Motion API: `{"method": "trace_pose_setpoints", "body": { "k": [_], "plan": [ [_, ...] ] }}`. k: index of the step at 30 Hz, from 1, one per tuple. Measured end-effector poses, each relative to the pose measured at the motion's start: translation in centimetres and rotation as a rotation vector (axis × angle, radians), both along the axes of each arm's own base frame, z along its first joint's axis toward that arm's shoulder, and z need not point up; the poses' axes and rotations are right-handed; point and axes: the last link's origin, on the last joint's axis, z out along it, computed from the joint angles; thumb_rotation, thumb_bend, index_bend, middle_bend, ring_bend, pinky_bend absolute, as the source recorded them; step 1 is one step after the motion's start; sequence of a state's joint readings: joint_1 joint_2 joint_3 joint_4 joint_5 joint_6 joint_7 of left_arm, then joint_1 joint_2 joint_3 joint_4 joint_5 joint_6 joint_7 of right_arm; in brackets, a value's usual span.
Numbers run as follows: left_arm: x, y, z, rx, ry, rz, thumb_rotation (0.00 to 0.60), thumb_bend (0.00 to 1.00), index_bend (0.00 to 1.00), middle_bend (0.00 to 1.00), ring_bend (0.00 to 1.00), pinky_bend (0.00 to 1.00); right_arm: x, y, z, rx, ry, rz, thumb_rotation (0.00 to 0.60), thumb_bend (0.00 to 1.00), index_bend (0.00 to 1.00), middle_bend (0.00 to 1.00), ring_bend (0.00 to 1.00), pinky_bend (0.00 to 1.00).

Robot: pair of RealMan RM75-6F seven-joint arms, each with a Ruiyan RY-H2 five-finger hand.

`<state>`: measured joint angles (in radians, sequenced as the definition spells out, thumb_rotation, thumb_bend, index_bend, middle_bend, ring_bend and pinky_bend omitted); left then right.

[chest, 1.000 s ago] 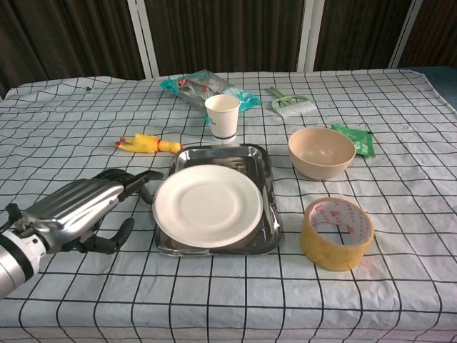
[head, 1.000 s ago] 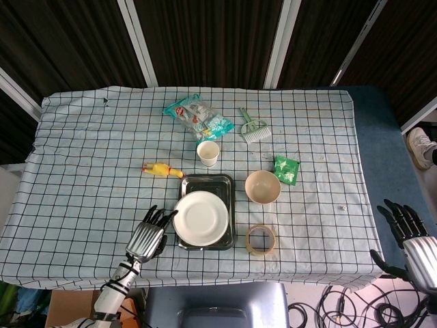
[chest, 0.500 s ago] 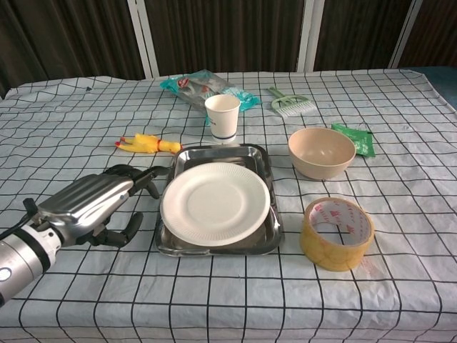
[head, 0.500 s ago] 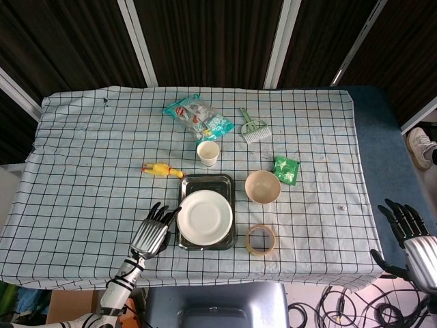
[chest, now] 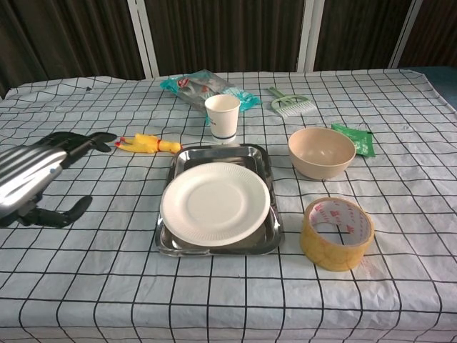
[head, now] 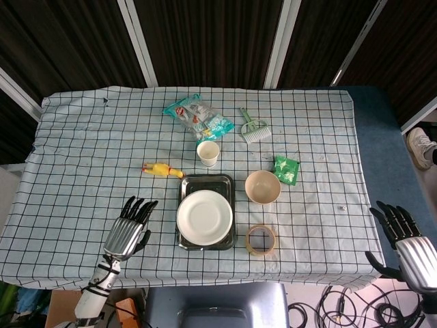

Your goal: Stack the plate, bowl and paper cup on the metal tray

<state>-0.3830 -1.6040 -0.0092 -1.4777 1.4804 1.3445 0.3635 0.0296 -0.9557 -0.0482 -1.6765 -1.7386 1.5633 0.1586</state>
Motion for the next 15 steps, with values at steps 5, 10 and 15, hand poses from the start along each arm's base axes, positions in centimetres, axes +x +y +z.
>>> {"method": "trace_pose_setpoints", "body": {
  "k": [5,10,15],
  "plan": [
    [-4.4,-2.2,4.5,0.04,0.02,0.056,0.6,0.43,0.0,0.07,0.0,0.03,0.5,-1.5,-1.7,0.03,0.045,0.031,0.6,0.24,0.0,0.0,0.0,0.0],
    [-7.0,-4.4,7.0,0.054,-0.041,0.119,0.6,0.43,0.0,0.07,0.0,0.03,1.8,-5.4,-4.3,0.074,0.098,0.09,0.6,0.24,0.06,0.0,0.0,0.0],
    [-9.0,-5.9,8.5,0.088,-0.052,0.138,0.6,0.43,0.0,0.07,0.0,0.03,3.7,-10.9,-8.1,0.095,0.155,0.156,0.6,0.24,0.2,0.0,0.0,0.0]
  ]
}}
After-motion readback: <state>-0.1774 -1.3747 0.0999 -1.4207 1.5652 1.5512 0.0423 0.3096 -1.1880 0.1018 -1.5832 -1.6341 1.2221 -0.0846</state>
